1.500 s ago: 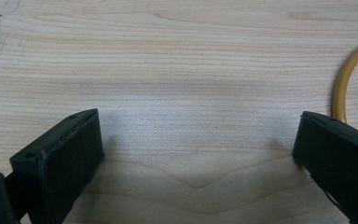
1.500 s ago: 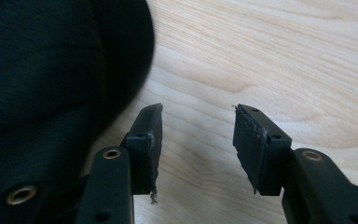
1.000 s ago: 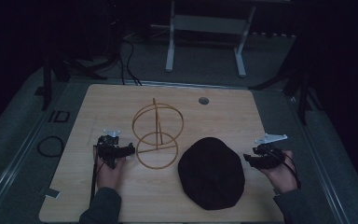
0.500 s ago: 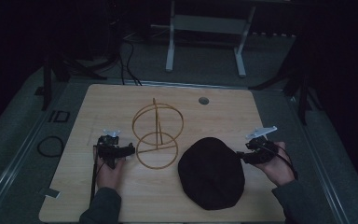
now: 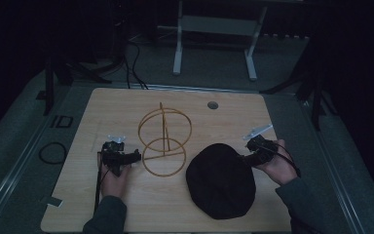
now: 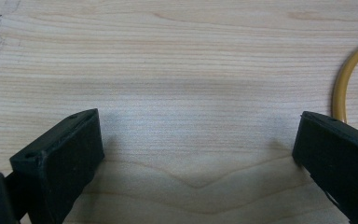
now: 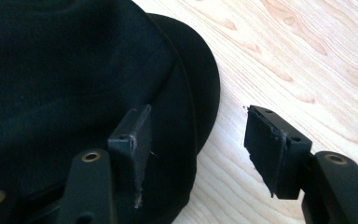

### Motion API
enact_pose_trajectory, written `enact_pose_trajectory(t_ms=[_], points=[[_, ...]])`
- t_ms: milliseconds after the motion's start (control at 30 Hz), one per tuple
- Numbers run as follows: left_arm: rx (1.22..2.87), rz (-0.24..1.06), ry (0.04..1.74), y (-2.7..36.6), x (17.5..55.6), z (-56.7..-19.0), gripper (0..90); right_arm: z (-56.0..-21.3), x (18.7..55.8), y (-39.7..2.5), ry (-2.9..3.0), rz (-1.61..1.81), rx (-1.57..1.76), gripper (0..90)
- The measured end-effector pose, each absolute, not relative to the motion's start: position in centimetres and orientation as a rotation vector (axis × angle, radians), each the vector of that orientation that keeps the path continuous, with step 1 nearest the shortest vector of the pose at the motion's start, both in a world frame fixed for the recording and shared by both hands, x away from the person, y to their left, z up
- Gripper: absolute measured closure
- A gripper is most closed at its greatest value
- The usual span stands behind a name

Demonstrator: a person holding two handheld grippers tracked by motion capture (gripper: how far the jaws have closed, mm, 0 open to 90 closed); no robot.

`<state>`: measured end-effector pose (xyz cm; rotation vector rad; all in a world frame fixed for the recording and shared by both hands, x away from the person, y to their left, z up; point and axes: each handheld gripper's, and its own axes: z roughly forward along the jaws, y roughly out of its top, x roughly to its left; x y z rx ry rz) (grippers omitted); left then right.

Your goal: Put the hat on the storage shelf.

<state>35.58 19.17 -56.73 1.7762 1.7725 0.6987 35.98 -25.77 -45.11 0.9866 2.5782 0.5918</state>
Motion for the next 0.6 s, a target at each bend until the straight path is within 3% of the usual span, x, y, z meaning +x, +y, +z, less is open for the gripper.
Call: enact_pose_trajectory(t_ms=[600], points=[[1.779, 0.697, 1.773, 19.2, 35.6, -56.7, 1.2, -44.5, 37.5, -22.9, 2.624, 0.56, 0.919, 41.1]])
